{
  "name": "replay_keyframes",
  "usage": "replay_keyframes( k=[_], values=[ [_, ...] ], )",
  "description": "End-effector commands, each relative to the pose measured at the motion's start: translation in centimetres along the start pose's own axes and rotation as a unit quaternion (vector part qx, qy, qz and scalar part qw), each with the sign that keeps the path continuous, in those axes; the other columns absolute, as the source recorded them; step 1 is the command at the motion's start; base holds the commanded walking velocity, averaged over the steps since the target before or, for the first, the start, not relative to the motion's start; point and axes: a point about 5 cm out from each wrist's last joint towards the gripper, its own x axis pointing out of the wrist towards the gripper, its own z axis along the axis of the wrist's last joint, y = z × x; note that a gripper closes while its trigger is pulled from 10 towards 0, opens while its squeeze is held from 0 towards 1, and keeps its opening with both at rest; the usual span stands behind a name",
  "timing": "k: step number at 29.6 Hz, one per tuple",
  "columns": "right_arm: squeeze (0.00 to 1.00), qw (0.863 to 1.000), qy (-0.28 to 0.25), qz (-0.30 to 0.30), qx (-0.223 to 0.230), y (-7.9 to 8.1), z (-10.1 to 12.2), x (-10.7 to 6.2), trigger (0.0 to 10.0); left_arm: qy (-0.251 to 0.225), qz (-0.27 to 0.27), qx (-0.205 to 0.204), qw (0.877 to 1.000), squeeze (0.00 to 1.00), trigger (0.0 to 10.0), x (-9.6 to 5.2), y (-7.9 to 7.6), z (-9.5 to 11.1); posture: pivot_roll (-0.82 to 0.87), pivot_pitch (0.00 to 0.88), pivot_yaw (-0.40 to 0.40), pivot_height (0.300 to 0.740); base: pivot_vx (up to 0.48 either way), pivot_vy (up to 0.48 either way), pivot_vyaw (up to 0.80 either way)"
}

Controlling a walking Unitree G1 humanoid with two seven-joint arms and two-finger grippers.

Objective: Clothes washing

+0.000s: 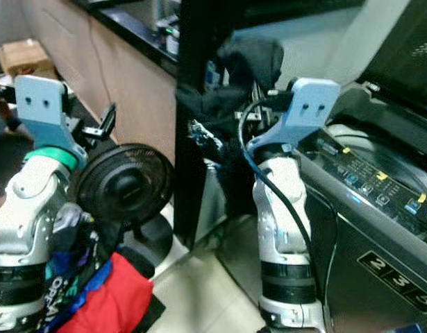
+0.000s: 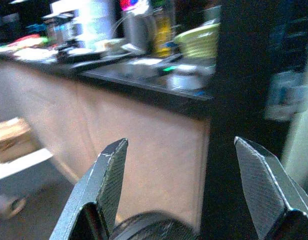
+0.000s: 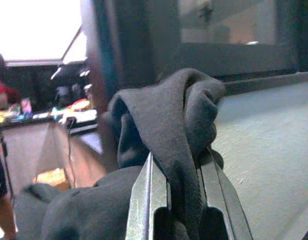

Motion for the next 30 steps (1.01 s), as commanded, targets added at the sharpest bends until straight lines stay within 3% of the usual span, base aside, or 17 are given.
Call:
replay_keyframes(
  k=[1, 23, 27, 30],
  values=[
    [0.0, 1.0, -0.026, 0.001, 0.009, 0.1, 1.1, 0.2, 10.0, 0.003, -0.002, -0.004, 1.0, 0.0, 10.0, -0.1, -0.1, -0.2, 0.1, 0.005, -0.006, 0.74, 0.0, 0.0, -0.8],
    [0.0, 1.0, -0.015, -0.007, 0.023, -0.2, 0.9, 0.0, 10.0, 0.007, -0.002, -0.005, 1.0, 0.0, 10.0, 0.1, -0.2, -0.4, 0.1, 0.006, -0.004, 0.74, 0.0, 0.0, -0.8],
    [0.0, 0.999, -0.02, -0.014, 0.036, -0.4, 1.2, 0.2, 10.0, 0.008, -0.002, -0.005, 1.0, 0.0, 10.0, 0.1, -0.2, -0.5, 0.1, 0.006, -0.004, 0.74, 0.0, 0.0, -0.8],
    [0.0, 0.995, -0.038, -0.026, 0.089, -0.7, 2.0, 0.7, 10.0, 0.011, -0.001, -0.005, 1.0, 0.0, 10.0, 0.1, -0.2, -0.7, 0.1, 0.001, -0.006, 0.74, 0.0, 0.0, -0.8]
  ],
)
